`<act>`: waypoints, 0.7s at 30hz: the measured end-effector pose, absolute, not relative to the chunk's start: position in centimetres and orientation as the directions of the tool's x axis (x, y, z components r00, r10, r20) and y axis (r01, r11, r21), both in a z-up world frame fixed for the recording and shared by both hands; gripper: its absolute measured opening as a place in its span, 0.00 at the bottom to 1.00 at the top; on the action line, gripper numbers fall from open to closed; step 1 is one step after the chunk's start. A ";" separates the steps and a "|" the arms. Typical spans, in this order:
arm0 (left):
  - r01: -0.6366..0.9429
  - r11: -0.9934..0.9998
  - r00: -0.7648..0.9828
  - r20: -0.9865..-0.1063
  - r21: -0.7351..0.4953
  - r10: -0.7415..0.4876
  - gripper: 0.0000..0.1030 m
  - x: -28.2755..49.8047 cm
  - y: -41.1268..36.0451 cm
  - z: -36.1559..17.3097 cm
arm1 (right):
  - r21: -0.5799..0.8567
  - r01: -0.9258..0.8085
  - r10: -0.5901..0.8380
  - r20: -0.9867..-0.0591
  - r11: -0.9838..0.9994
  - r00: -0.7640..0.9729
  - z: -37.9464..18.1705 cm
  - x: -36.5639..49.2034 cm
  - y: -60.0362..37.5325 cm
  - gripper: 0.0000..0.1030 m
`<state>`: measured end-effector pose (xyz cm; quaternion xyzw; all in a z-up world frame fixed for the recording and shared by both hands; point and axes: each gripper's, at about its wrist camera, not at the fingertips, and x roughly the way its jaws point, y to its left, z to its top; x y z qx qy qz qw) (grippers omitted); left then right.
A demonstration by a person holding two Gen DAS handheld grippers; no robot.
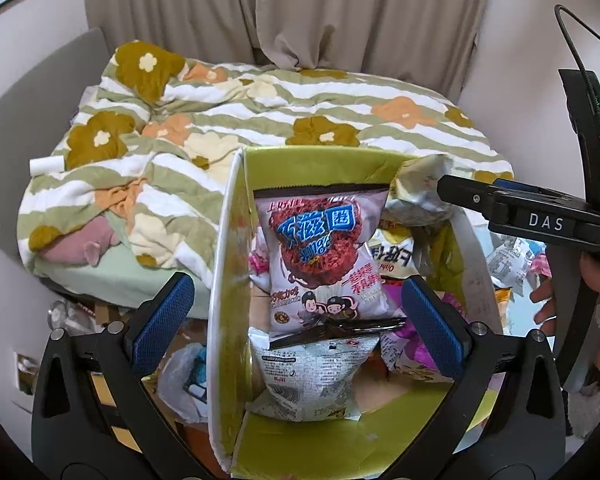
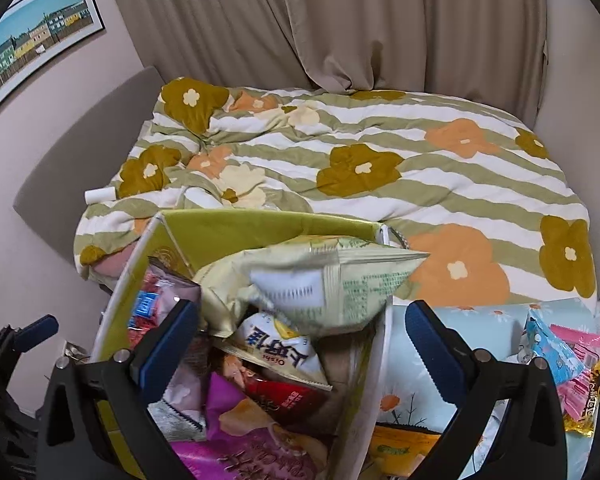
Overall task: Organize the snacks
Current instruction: 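Release the purple-and-blue bag into the box with the left tool while the right releases the lemon-green bag, then move both tools back to the table toward the blue and pink bags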
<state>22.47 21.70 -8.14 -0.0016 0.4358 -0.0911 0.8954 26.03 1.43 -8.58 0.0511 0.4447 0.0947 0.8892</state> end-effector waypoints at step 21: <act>0.180 0.980 0.727 -0.661 -0.082 -0.188 1.00 17.4 13.8 -2.6 | 0.232 -0.163 0.281 -0.703 0.959 0.653 -2.0 18.0 -5.4 1.00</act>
